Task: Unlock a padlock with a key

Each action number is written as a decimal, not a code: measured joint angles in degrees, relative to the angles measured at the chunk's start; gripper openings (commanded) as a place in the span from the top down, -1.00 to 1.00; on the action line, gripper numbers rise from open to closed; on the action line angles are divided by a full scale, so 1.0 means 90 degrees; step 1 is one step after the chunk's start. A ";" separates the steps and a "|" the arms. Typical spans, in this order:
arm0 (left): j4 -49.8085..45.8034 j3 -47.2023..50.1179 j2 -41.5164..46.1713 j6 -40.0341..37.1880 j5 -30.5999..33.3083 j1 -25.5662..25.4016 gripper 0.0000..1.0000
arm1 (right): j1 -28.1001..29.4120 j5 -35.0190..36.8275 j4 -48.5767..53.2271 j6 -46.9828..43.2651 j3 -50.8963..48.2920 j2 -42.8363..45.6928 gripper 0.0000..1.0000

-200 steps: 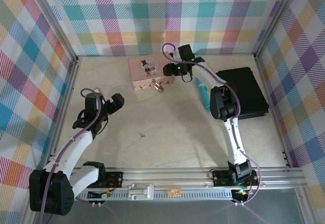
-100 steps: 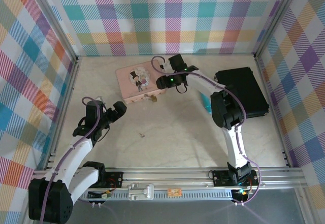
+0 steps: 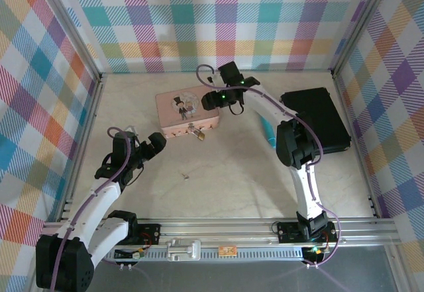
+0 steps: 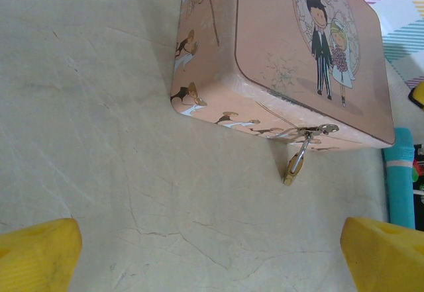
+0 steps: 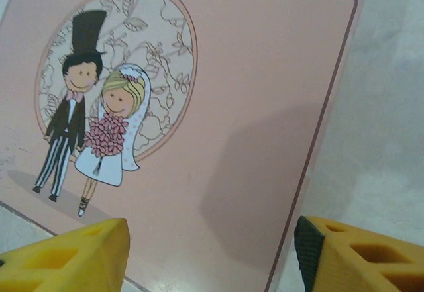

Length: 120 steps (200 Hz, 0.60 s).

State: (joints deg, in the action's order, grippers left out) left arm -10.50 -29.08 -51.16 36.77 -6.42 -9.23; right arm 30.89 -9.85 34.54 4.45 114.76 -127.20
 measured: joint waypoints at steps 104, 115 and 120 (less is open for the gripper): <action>-0.0119 0.0289 -0.0015 0.0629 0.0690 -0.0012 -0.99 | 0.1894 0.0328 -0.0236 0.0342 -0.3546 0.2613 -0.42; -0.0085 0.0289 -0.0117 0.0658 0.0775 -0.0012 -0.99 | 0.2222 0.0308 -0.0277 0.0512 -0.3694 0.2613 -0.40; -0.0066 0.0289 -0.0165 0.0678 0.0806 -0.0012 -0.99 | 0.2351 0.0308 -0.0299 0.0600 -0.3757 0.2603 -0.38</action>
State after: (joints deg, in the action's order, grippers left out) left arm -11.09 -26.48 -52.64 42.87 0.84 -9.34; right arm 52.05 -7.07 31.86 9.85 80.95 -103.77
